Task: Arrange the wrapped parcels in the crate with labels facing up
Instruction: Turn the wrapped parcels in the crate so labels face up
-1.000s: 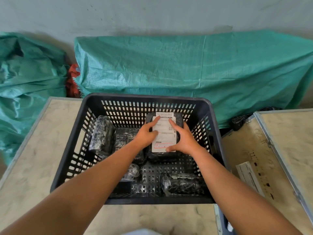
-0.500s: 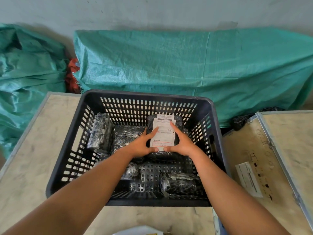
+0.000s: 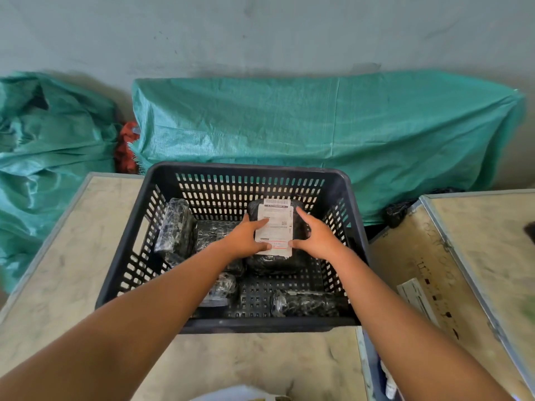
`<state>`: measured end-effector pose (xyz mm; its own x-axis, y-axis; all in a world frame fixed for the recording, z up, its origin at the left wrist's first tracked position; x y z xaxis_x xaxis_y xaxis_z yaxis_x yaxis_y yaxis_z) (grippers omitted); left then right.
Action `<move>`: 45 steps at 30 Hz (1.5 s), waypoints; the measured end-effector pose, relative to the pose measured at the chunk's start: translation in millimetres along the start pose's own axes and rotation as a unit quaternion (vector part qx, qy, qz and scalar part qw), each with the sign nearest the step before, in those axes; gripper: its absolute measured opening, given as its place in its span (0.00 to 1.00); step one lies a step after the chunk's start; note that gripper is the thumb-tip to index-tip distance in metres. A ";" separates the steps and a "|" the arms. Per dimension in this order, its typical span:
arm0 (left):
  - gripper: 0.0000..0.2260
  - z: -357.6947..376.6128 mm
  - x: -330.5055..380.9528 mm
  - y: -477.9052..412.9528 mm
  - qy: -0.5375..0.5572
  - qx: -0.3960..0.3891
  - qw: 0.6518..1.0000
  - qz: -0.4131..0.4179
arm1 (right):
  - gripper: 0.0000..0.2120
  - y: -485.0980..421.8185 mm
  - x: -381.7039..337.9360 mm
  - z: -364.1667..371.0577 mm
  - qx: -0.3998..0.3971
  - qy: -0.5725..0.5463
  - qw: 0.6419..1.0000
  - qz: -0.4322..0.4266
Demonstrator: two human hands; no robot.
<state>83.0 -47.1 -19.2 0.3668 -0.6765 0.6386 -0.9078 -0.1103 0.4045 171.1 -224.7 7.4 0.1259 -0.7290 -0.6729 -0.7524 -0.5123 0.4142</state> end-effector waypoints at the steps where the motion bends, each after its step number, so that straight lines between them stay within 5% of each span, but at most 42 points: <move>1: 0.38 -2.8 4.3 3.4 0.002 0.009 1.000 0.005 | 0.48 7.5 -2.2 -8.0 0.004 -0.010 1.000 0.001; 7: 0.30 1.1 32.8 30.2 0.021 -0.005 0.996 0.092 | 0.27 61.2 8.1 -15.6 -0.114 0.089 0.989 0.011; 13: 0.26 33.9 44.4 57.0 0.016 -0.131 0.985 0.114 | 0.22 95.1 18.0 12.2 -0.203 0.179 0.962 0.040; 18: 0.25 45.3 41.5 70.7 -0.019 -0.171 0.978 0.118 | 0.22 99.1 26.9 15.9 -0.155 0.184 0.970 0.020; 25: 0.45 48.7 34.2 71.6 -0.003 -0.134 0.985 0.111 | 0.23 84.3 19.2 3.2 -0.023 0.113 0.993 -0.014; 32: 0.29 51.8 45.0 63.5 -0.083 -0.083 0.981 0.156 | 0.26 83.2 28.9 9.3 -0.068 0.115 0.991 -0.001; 38: 0.21 35.4 42.2 66.8 -0.008 -0.059 0.987 0.146 | 0.15 83.7 15.1 1.0 -0.040 0.021 0.998 -0.037; 45: 0.14 -19.8 45.2 76.1 0.115 -0.007 0.986 0.116 | 0.12 105.2 -13.1 -34.6 0.101 -0.127 0.974 -0.159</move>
<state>34.5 -71.7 53.5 0.1864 -0.4989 0.8464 -0.9708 0.0390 0.2368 112.6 -284.7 81.0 0.2287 -0.3992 -0.8879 -0.8160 -0.5760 0.0488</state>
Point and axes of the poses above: each hand's wrist, its own y-axis away from the middle knuckle, its own z-axis out of the palm, x = y × z, the point moved 7 cm from there along -y, towards the middle knuckle, and after that the axes turned 3 degrees about z, right-handed, at the moved point
